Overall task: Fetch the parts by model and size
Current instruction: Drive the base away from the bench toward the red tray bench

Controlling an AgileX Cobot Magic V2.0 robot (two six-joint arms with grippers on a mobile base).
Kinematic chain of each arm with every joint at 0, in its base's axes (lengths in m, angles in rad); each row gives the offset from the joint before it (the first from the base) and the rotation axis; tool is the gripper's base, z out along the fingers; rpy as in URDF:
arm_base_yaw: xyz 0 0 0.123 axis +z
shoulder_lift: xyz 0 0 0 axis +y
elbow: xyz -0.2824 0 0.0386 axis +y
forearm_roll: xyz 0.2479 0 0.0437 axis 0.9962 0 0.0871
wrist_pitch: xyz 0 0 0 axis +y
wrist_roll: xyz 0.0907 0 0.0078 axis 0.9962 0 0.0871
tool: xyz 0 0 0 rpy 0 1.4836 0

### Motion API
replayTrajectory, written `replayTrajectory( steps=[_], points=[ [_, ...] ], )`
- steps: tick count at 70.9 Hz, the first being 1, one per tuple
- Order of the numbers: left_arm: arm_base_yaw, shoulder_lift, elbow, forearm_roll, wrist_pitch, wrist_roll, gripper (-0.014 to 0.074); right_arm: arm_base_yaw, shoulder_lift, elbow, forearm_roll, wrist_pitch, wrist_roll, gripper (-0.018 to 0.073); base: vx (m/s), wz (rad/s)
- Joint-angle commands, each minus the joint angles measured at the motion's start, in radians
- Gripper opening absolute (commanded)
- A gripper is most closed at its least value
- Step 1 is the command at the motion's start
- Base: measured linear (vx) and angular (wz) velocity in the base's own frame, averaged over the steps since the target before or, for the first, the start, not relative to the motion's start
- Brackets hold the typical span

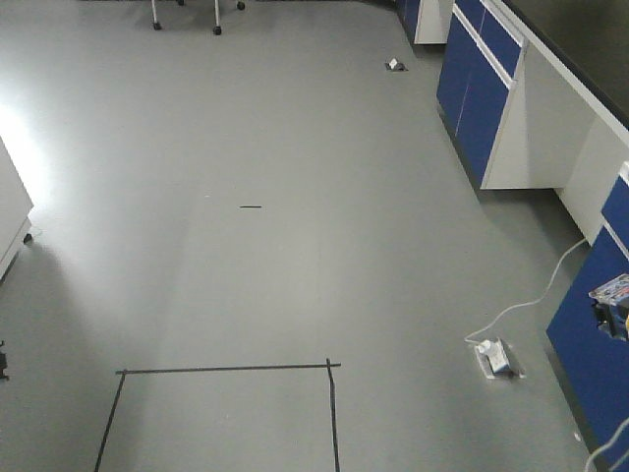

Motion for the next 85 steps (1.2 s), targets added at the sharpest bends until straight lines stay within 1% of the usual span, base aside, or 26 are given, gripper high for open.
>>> replayTrajectory(
  steps=[1,42,85],
  points=[
    [-0.007,0.016,-0.026,0.004,-0.084,-0.002,-0.0007,-0.004,0.01,-0.029,0.003,-0.088,-0.01,-0.0006,0.64,0.03],
    [-0.007,0.016,-0.026,0.004,-0.084,-0.002,-0.0007,-0.004,0.01,-0.029,0.003,-0.088,-0.01,-0.0006,0.67,0.04],
    [-0.007,0.018,-0.026,0.004,-0.081,-0.002,-0.0007,-0.004,0.01,-0.029,0.003,-0.088,-0.01,-0.0006,0.74,-0.01]
  ],
)
